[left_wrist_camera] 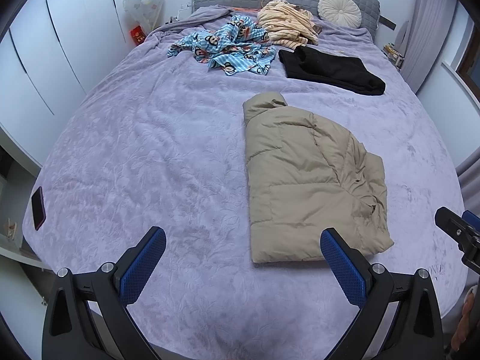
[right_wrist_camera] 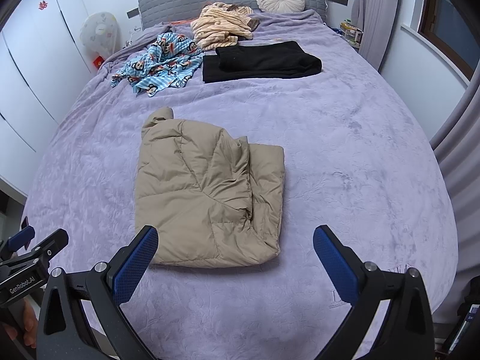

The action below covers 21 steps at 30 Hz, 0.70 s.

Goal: Fold large clothes

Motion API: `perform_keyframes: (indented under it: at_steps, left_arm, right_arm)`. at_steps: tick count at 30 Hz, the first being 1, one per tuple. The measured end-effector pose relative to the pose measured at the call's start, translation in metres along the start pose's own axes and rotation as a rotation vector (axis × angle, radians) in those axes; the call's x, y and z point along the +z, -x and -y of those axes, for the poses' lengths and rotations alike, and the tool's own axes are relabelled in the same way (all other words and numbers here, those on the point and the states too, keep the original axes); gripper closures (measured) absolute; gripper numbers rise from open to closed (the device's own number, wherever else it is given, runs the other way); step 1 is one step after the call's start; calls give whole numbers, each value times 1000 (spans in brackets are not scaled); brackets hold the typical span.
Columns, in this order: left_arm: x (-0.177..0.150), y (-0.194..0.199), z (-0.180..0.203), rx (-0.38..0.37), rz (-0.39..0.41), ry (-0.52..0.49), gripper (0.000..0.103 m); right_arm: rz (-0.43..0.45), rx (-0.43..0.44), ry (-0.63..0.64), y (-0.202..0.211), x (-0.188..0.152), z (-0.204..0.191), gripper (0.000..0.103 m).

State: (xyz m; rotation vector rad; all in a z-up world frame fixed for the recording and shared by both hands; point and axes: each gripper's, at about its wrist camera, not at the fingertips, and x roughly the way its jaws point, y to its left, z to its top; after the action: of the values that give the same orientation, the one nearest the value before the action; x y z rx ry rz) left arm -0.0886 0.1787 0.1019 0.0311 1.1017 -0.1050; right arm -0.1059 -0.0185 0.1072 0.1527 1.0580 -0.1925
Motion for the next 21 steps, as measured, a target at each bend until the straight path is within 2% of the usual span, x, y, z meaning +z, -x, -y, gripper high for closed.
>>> perform_keyframes:
  at_steps: [21]
  left_arm:
    - [-2, 1, -11, 17, 10, 13, 0]
  right_arm:
    - [-2, -1, -1, 0, -2, -2, 0]
